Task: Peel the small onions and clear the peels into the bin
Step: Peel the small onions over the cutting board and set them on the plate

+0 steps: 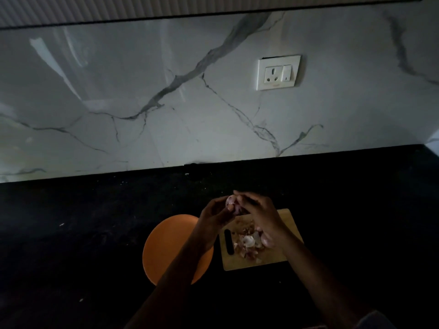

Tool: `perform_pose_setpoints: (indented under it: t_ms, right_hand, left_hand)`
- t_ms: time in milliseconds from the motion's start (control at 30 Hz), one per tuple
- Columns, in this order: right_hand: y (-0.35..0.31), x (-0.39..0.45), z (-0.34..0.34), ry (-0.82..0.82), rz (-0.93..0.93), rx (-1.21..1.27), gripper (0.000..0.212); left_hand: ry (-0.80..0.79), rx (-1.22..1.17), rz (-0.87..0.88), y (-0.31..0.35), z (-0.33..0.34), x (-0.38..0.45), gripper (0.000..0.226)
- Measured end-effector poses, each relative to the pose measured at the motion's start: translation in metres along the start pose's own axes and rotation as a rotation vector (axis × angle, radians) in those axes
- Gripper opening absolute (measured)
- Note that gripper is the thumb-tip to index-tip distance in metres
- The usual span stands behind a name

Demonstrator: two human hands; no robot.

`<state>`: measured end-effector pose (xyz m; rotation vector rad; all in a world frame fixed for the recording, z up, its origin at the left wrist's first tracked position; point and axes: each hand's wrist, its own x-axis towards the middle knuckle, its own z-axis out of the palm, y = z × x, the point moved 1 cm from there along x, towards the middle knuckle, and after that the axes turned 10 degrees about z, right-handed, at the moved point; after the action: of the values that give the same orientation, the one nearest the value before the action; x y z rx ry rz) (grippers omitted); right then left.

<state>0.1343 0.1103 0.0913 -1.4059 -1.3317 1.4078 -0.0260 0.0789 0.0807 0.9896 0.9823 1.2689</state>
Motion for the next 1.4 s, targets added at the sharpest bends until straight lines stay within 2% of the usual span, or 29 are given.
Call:
perform_pose_setpoints:
  t_ms: [100, 300, 433, 533, 700, 867, 933, 967, 1133, 1233, 1333, 1400]
  right_hand:
    - [0.002, -0.001, 0.005, 0.052, 0.014, 0.059, 0.022]
    - [0.010, 0.005, 0.004, 0.236, 0.026, -0.073, 0.014]
    - [0.006, 0.006, -0.004, 0.209, 0.009, -0.133, 0.016]
    - [0.003, 0.003, -0.012, 0.262, 0.058, -0.106, 0.017]
    - [0.013, -0.007, -0.020, 0.197, 0.235, 0.026, 0.021]
    - [0.009, -0.012, -0.008, -0.031, 0.251, 0.209, 0.028]
    - [0.009, -0.011, -0.006, -0.023, 0.244, 0.206, 0.040]
    - [0.006, -0.012, -0.006, -0.010, 0.249, 0.205, 0.039]
    - [-0.001, -0.012, -0.010, 0.060, 0.260, 0.197, 0.019]
    - [0.004, -0.005, -0.013, 0.097, 0.233, 0.088, 0.015]
    - [0.012, -0.001, -0.021, 0.105, 0.219, -0.241, 0.009]
    - [0.020, -0.002, -0.027, 0.037, 0.250, -0.471, 0.016]
  left_hand:
    - [-0.008, -0.034, -0.004, -0.002, -0.002, 0.000, 0.029]
    - [-0.003, -0.060, -0.041, -0.006, -0.006, 0.001, 0.034]
    - [-0.005, -0.082, -0.074, -0.002, -0.007, 0.003, 0.033]
    - [-0.001, -0.095, -0.110, -0.001, -0.008, 0.003, 0.034]
    - [0.037, -0.183, -0.140, -0.003, -0.011, 0.002, 0.031]
    - [0.037, -0.182, -0.146, -0.002, -0.004, 0.004, 0.033]
    - [0.038, -0.193, -0.159, 0.000, -0.002, 0.006, 0.031]
    - [0.044, -0.209, -0.178, 0.002, -0.001, 0.007, 0.030]
    - [0.068, -0.167, -0.185, 0.000, -0.005, 0.010, 0.037]
    - [0.062, -0.092, -0.142, -0.003, -0.008, 0.008, 0.043]
    - [0.042, -0.041, -0.085, -0.002, -0.012, 0.008, 0.053]
    - [0.038, -0.004, -0.041, -0.004, -0.015, 0.008, 0.058]
